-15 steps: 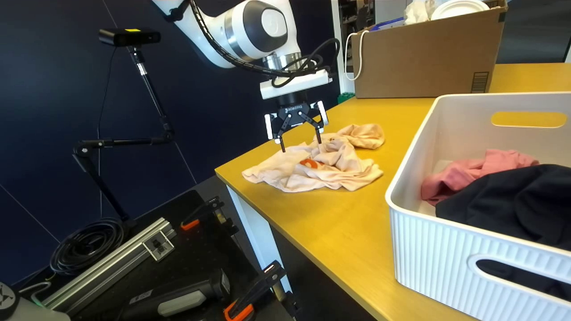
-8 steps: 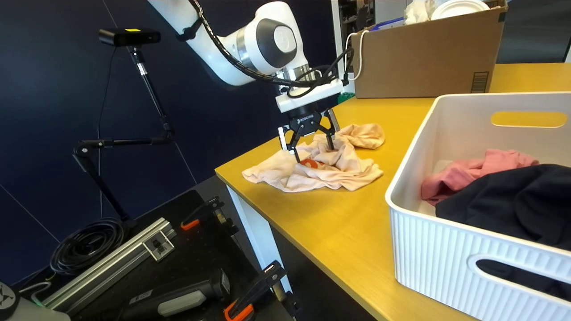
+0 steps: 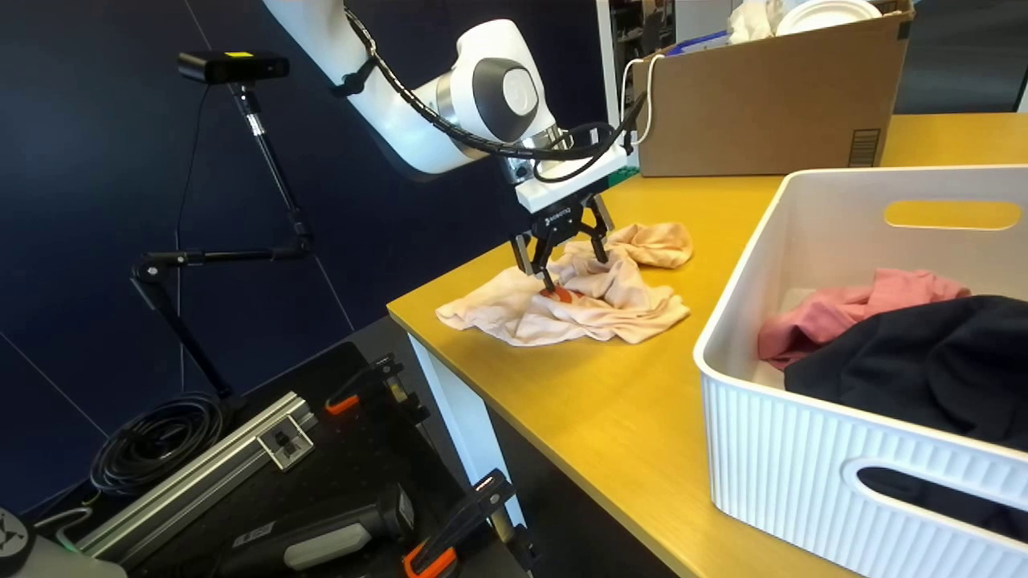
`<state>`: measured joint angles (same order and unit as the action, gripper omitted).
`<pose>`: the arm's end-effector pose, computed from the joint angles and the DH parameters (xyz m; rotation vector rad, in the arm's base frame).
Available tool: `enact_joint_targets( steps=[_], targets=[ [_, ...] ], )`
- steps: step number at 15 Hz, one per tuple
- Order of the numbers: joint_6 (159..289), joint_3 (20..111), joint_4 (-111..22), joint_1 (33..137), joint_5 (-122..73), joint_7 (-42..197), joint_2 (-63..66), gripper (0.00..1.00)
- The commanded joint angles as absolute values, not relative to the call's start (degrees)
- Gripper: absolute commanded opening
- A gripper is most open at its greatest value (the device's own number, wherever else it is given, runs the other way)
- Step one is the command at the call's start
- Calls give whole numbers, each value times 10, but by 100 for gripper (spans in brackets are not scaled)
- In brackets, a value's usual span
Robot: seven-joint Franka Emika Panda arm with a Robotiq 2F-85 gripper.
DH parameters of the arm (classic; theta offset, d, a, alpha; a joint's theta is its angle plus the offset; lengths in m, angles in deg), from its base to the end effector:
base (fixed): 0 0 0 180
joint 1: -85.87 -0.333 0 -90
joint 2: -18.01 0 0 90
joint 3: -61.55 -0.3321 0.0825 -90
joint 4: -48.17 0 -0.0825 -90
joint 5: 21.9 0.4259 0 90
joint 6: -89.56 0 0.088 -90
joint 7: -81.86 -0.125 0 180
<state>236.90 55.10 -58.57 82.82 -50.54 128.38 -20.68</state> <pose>0.6644 0.1130 0.1171 2.2704 1.8520 -0.0308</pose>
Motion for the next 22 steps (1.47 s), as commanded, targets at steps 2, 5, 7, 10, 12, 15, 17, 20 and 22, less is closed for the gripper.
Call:
enact_joint_targets(
  steps=[2,5,7,10,12,15,17,20,22],
  targets=[
    [2390,548,-561,839,-499,1345,-225,100],
    [2386,545,-552,844,-488,1372,-232,100],
    [2386,548,-550,839,-487,1378,-236,100],
    [2383,548,-541,840,-484,1387,-249,100],
    [2384,549,-536,839,-484,1389,-256,74],
    [2390,552,-542,836,-488,1384,-256,49],
    [2396,552,-548,835,-490,1382,-254,34],
    [2400,556,-559,831,-493,1374,-246,12],
    [2400,559,-561,829,-490,1363,-242,1]
  ],
)
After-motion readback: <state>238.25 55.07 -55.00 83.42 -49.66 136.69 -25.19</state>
